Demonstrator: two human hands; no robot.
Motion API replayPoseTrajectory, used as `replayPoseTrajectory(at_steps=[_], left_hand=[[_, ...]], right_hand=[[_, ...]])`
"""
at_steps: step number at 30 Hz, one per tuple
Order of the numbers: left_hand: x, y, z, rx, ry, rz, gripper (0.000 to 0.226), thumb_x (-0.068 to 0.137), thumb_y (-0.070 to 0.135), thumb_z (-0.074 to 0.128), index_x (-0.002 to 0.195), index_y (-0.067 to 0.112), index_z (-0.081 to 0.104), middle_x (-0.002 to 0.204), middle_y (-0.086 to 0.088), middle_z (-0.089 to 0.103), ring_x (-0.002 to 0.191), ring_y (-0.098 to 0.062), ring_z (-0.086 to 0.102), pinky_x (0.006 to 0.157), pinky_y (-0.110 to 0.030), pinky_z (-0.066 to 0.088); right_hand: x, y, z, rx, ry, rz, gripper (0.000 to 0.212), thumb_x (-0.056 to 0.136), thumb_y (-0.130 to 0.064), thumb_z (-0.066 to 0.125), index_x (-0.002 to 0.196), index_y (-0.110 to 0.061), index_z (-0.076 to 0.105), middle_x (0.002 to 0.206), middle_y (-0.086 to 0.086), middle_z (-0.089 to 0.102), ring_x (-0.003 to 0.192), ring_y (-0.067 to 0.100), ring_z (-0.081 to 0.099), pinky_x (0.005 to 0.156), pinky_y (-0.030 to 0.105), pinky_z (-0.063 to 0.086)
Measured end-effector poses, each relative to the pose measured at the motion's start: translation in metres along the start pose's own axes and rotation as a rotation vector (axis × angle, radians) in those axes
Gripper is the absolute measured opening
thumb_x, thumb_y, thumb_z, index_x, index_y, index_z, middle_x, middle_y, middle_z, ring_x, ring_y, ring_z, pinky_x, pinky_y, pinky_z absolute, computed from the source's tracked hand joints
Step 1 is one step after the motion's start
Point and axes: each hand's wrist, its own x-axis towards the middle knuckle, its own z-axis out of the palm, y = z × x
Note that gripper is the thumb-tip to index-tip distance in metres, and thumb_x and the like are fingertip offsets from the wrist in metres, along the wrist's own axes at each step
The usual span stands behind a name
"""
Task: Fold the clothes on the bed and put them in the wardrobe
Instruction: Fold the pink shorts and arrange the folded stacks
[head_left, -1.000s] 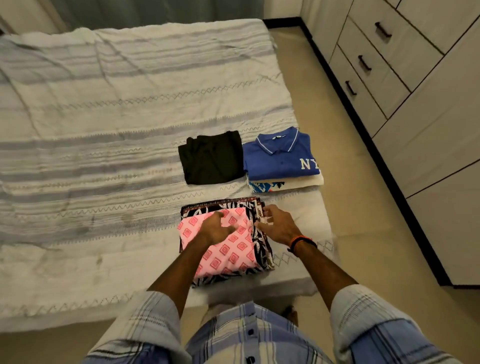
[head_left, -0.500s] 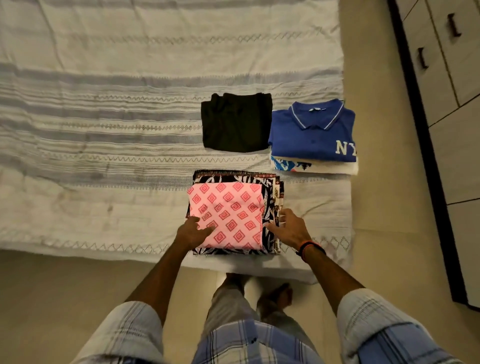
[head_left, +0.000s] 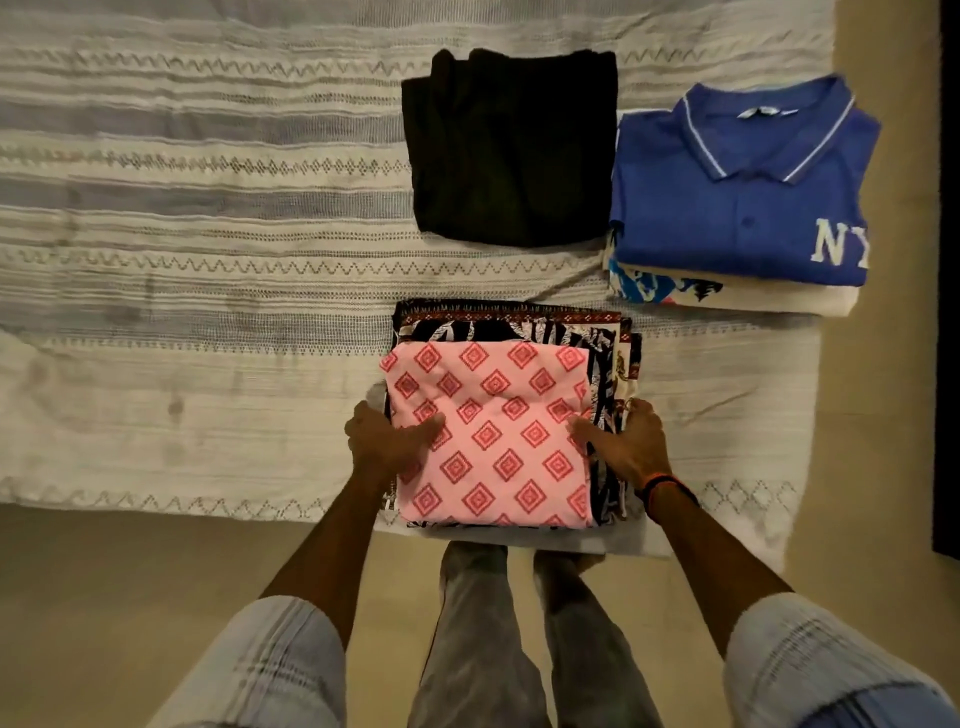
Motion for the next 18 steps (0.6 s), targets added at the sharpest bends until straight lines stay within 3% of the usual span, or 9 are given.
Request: replayPoseTrajectory(at_steps=[2,5,7,10,12,14,18], left_hand=[[0.004,-0.005,-0.003,0.001,0.011,-0.059,0.119,0.02,0.094,0.069,0.112,0.019,0.06,0.107,-0.001,0.068,0.1,-0.024,0.068,0.078,-0.047,0.06],[-0.027,0.026,-0.024,-0.172,-0.029,-0.031,0.081,0.042,0.06,0.092,0.103,0.014,0.065,0.099,0.0,0.073,0.087,-0.019,0.073,0.071,-0.043,0.062],[-0.031,0.033,-0.03,-0.267,-0.101,-0.066,0.078,0.044,0.05,0.096,0.104,0.01,0.067,0.097,-0.004,0.075,0.082,-0.02,0.075,0.071,-0.044,0.062],[-0.038,0.046,-0.027,-0.349,-0.225,-0.074,0.065,0.053,0.042,0.093,0.105,0.011,0.068,0.095,-0.004,0.076,0.083,-0.022,0.075,0.073,-0.044,0.061],[-0.047,0.056,-0.018,-0.364,-0.283,-0.083,0.051,0.063,0.036,0.09,0.105,0.017,0.067,0.093,-0.001,0.077,0.081,-0.02,0.075,0.065,-0.037,0.06],[-0.053,0.064,-0.01,-0.424,-0.344,-0.083,0.047,0.07,0.029,0.086,0.109,0.017,0.064,0.094,-0.002,0.077,0.08,-0.02,0.075,0.059,-0.032,0.058],[-0.057,0.072,0.002,-0.535,-0.414,-0.1,0.045,0.074,0.027,0.083,0.113,0.017,0.062,0.099,-0.006,0.076,0.084,-0.022,0.075,0.061,-0.033,0.059]], right_hand=[[0.008,0.0,0.008,0.029,0.015,0.045,0.118,0.061,-0.057,0.086,0.149,-0.004,0.028,0.15,0.018,0.035,0.134,0.037,0.041,0.107,0.048,0.042],[0.017,-0.002,0.014,0.117,0.002,0.113,0.117,0.057,-0.054,0.088,0.145,-0.006,0.027,0.144,0.017,0.045,0.127,0.037,0.049,0.104,0.049,0.045],[0.019,-0.003,0.017,0.196,-0.044,0.15,0.111,0.061,-0.049,0.089,0.143,-0.008,0.026,0.139,0.016,0.051,0.121,0.036,0.055,0.099,0.048,0.048],[0.018,-0.004,0.025,0.23,-0.116,0.149,0.125,0.04,-0.069,0.088,0.141,-0.015,0.039,0.132,0.011,0.062,0.109,0.03,0.065,0.093,0.051,0.054],[0.021,0.005,0.031,0.238,-0.153,0.094,0.124,0.029,-0.078,0.084,0.135,-0.025,0.049,0.124,0.005,0.068,0.101,0.025,0.07,0.088,0.053,0.057],[0.02,0.005,0.03,0.249,-0.163,0.058,0.11,0.036,-0.074,0.086,0.131,-0.029,0.053,0.119,0.001,0.07,0.099,0.023,0.07,0.088,0.052,0.057],[0.017,0.004,0.026,0.277,-0.198,-0.016,0.081,0.061,-0.055,0.087,0.13,-0.031,0.054,0.118,-0.003,0.07,0.099,0.017,0.069,0.09,0.047,0.056]])
